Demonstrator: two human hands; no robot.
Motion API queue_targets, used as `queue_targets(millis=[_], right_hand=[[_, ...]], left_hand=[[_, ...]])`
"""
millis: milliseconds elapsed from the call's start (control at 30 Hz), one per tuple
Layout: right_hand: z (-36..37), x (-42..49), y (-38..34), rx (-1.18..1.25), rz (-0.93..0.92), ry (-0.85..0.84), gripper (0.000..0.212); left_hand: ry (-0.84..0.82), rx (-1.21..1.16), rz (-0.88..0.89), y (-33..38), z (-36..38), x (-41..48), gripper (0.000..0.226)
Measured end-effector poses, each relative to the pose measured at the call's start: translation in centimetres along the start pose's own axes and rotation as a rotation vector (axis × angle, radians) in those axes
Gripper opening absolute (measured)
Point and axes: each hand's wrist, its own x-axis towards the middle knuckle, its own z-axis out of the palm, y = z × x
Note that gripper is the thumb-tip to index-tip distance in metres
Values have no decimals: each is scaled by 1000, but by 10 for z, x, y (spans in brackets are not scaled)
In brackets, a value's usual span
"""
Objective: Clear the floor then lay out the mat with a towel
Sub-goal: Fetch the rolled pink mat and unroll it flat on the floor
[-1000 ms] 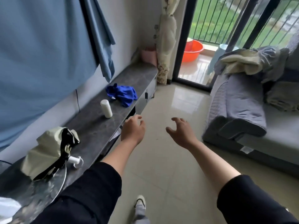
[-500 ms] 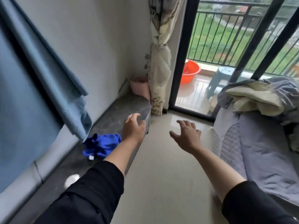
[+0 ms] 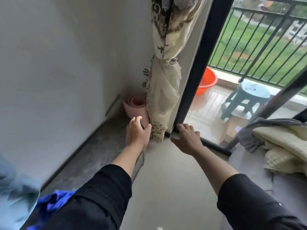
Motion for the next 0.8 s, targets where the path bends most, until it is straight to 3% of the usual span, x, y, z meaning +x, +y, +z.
queue_targets(millis=[267, 567, 700, 800], right_hand=[[13, 201, -35, -132, -251, -44, 66], [116, 351, -57, -247, -375, -243, 67], [168, 398, -48, -294, -381, -299, 71], [204, 424, -41, -430, -489, -251, 77]], left_hand=[[-59, 107, -119, -13, 34, 179, 57], [-167, 121, -328, -109, 106, 328, 66], [-185, 204, -281, -154, 148, 356, 68], [-254, 339, -203, -187, 177, 380, 70]])
